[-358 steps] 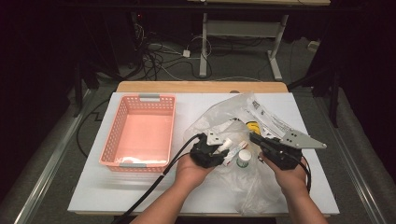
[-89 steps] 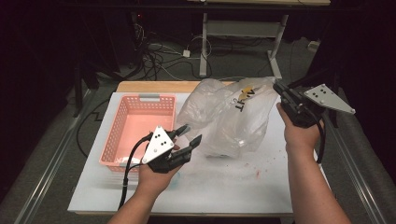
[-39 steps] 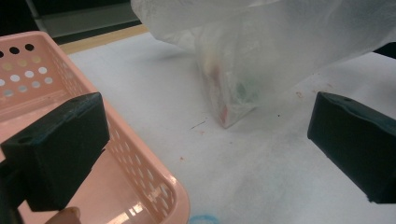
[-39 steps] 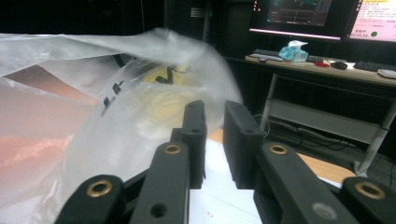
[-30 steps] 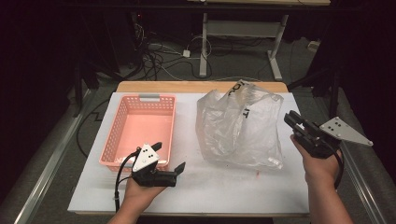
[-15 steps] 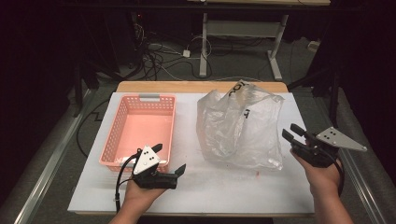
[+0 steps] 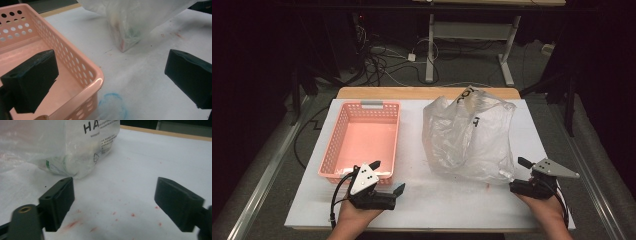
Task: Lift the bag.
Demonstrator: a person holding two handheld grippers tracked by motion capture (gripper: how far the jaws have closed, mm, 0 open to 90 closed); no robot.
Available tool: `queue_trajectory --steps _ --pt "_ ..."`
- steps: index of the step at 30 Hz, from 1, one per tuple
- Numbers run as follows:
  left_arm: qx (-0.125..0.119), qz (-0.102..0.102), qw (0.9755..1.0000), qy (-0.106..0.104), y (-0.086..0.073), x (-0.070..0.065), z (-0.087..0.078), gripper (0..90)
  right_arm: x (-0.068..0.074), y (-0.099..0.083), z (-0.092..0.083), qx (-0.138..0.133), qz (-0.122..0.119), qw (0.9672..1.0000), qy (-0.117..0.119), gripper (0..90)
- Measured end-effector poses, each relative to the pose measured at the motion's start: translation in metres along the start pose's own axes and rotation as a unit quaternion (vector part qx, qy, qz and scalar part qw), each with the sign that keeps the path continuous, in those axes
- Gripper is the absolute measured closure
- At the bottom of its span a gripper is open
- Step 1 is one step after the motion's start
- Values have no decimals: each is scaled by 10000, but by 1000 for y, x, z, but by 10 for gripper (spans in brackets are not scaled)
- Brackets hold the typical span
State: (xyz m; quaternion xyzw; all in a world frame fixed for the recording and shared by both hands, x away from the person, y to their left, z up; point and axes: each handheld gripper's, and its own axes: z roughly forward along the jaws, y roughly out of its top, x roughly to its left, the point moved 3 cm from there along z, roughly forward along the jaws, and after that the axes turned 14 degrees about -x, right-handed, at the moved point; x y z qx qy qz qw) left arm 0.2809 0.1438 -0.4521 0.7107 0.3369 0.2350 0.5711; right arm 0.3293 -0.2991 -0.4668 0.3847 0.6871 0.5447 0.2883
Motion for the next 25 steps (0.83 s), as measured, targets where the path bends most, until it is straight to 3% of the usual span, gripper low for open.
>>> queue_trajectory --steps 6,10,25 --pt "-91 -82 9999 1 0 3 -2 0 4 -11 -4 27 256 9996 -89 2" --pt "-108 -82 9999 4 -2 3 -2 0 7 -12 -7 14 24 10000 28 1" --pt "-135 -181 9996 147 -2 6 -3 0 7 -13 -4 -104 29 9999 107 1"
